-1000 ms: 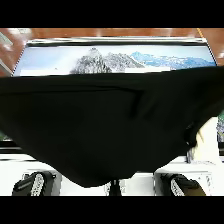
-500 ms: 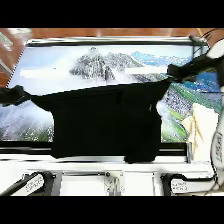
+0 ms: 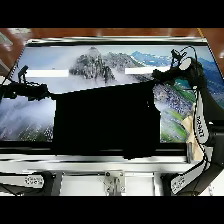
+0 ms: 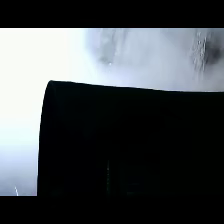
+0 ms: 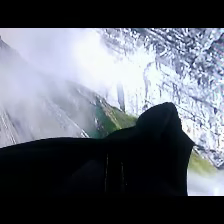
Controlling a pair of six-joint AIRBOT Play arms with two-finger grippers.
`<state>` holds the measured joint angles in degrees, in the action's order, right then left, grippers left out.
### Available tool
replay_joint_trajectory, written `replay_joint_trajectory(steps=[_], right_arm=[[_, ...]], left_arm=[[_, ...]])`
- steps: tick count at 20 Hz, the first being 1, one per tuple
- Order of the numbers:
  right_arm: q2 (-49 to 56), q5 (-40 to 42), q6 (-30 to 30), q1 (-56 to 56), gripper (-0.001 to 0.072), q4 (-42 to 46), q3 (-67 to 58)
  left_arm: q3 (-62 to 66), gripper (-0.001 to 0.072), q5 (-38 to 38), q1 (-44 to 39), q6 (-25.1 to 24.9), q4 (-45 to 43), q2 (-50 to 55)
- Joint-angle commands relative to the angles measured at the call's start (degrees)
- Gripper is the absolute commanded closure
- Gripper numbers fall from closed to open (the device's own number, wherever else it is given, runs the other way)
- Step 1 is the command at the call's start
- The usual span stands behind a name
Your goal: Fold the shirts.
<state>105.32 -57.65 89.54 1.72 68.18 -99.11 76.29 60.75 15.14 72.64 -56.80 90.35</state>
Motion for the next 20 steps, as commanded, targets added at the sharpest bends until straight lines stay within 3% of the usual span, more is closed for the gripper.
replay_joint_trajectory(steps=[1, 3, 6, 12, 13, 14, 15, 16, 18, 20], right_arm=[[0.9, -0.7, -0.2, -1.2, 0.0651, 5.5, 0.0], [0.9, -7.3, -0.2, -0.8, 0.0652, 10.6, 0.0], [1.0, -17.3, -0.2, -0.4, 0.0651, 13.4, 0.0], [2.1, -23.6, 2.4, -1.8, 0.0651, 10.1, 1.8], [2.1, -23.9, 2.4, -2.1, 0.065, 9.5, 2.5], [2.1, -24.6, 2.4, -2.5, 0.0552, 9.5, 2.5], [1.8, -25.5, 2.3, -2.5, 0.0271, 9.4, 2.5], [1.2, -27.3, 1.1, -2.5, 0.0093, 9.5, 2.3], [-1.4, -32.5, -1.8, -1.8, 0.0093, 12.9, 2.3], [-5.4, -37.1, -4.2, -0.7, 0.0093, 21.3, 2.3]], left_arm=[[0.4, 0.0663, 0.3, -1.9, 1.1, -4.3, 1.9], [0.4, 0.0662, 6.3, -1.8, 4.3, -11.5, 1.9], [0.4, 0.0662, 15.4, -1.9, 4.6, -16.5, 1.9], [-0.5, 0.0656, 17.0, -4.3, 10.1, -16.5, 2.0], [-0.5, 0.0589, 16.9, -4.7, 11.0, -16.5, 2.0], [-0.5, 0.0437, 17.4, -4.9, 11.7, -16.4, 1.9], [-0.5, 0.0313, 18.4, -5.0, 11.7, -16.3, 1.7], [-0.5, 0.0296, 19.6, -4.9, 11.6, -16.4, 1.1], [-0.5, 0.0294, 21.7, -4.0, 10.6, -16.6, -1.5], [-0.7, 0.0165, 23.1, -2.1, 10.6, -17.0, -5.6]])
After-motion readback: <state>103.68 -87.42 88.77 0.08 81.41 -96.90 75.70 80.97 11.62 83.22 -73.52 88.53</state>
